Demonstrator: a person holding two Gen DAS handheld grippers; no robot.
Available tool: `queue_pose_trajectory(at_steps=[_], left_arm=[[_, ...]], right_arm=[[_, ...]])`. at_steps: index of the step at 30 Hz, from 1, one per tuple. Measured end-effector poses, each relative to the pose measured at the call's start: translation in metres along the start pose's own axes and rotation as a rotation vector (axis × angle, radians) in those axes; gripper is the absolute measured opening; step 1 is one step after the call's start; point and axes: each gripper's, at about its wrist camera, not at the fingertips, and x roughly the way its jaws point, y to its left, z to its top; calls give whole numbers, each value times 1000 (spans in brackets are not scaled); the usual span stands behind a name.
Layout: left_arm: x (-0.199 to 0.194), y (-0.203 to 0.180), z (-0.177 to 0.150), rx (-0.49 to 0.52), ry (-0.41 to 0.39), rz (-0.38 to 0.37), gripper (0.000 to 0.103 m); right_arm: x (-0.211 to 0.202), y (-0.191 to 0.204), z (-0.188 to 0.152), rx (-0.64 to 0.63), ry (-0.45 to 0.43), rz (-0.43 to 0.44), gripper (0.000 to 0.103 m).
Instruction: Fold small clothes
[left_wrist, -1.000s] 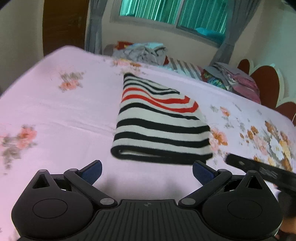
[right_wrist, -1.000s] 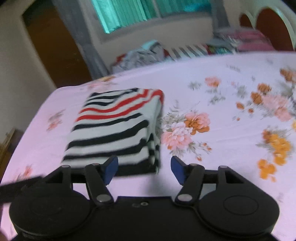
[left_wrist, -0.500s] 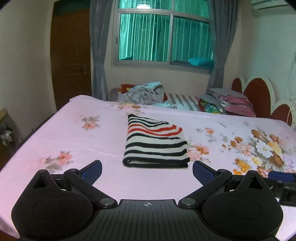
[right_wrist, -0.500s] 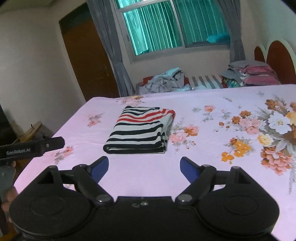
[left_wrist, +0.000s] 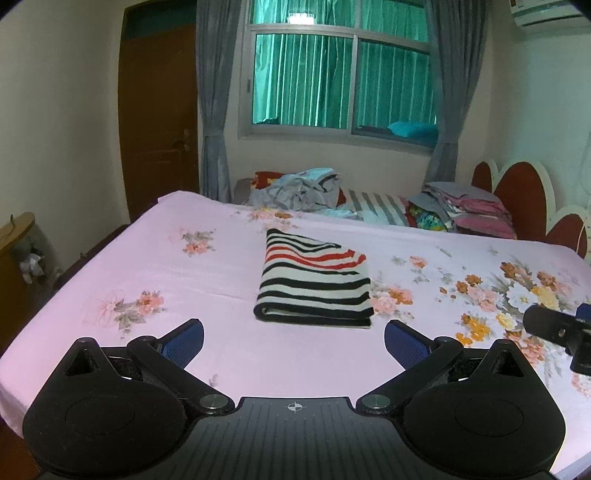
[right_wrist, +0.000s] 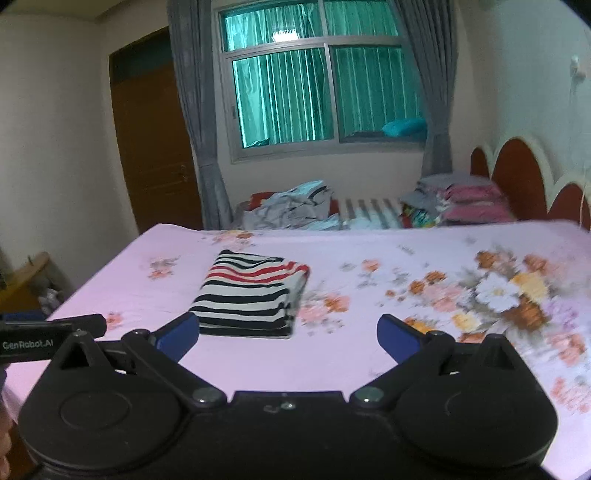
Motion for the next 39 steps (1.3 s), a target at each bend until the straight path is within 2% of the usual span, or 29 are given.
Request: queue_pose_trajectory(at_steps=[5,16,39], left_arm=[[-5,-2,-1,-3,7,6,103],[-9,5,0,-27,16,29,103],[-12,13,1,-28,15,45,103]], right_arm=[[-6,1,0,10,-30,13,103],[-11,8,-1,-3,-38,27,103],[-7,18,-4,-5,-15,38,103]])
